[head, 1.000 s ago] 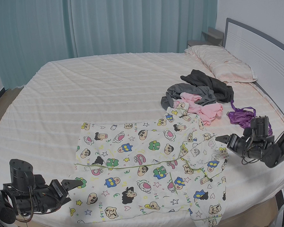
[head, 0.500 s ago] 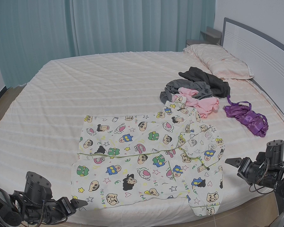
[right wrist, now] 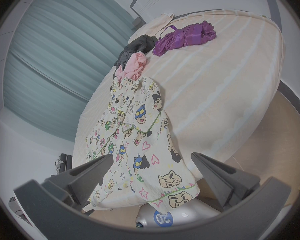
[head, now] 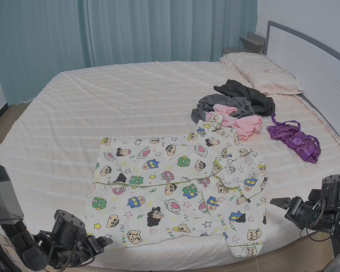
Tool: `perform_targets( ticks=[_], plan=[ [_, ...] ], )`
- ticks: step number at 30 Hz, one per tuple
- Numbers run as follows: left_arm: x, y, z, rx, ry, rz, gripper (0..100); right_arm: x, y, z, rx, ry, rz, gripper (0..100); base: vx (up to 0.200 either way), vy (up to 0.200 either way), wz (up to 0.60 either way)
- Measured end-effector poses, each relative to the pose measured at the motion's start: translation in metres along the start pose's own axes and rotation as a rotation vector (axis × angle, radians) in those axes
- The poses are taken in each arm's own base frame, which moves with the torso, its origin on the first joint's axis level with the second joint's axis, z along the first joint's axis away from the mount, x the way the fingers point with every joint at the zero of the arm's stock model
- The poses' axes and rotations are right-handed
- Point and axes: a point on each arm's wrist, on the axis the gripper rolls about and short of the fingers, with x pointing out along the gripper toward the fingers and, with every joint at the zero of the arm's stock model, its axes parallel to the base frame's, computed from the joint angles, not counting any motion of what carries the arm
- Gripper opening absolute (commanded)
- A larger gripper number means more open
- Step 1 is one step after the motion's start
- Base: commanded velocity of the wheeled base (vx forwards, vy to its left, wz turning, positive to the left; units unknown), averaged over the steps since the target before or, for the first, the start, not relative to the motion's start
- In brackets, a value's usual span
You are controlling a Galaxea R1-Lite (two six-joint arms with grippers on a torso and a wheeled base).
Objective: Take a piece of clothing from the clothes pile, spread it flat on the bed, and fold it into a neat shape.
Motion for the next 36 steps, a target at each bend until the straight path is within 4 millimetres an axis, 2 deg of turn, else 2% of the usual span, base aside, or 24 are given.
perform_targets(
  ticks=[7,27,28,36],
  plan=[
    [0.013,0.002,-0.002,-0.005,-0.013,0.049,100,-0.001,0.001,-0.002,-0.007,0.013,0.009,100,0.0,0.0,0.0],
    [0.027,-0.005,0.001,-0.061,-0.107,0.014,100,-0.001,0.002,-0.004,-0.012,0.022,0.018,100,0.0,0.0,0.0],
    [0.028,-0.005,0.001,-0.062,-0.112,0.019,0,-0.001,0.002,-0.004,-0.013,0.023,0.019,100,0.0,0.0,0.0],
    [0.028,-0.005,0.003,-0.099,-0.163,0.033,0,-0.001,0.002,-0.005,-0.014,0.028,0.017,100,0.0,0.0,0.0]
  ],
)
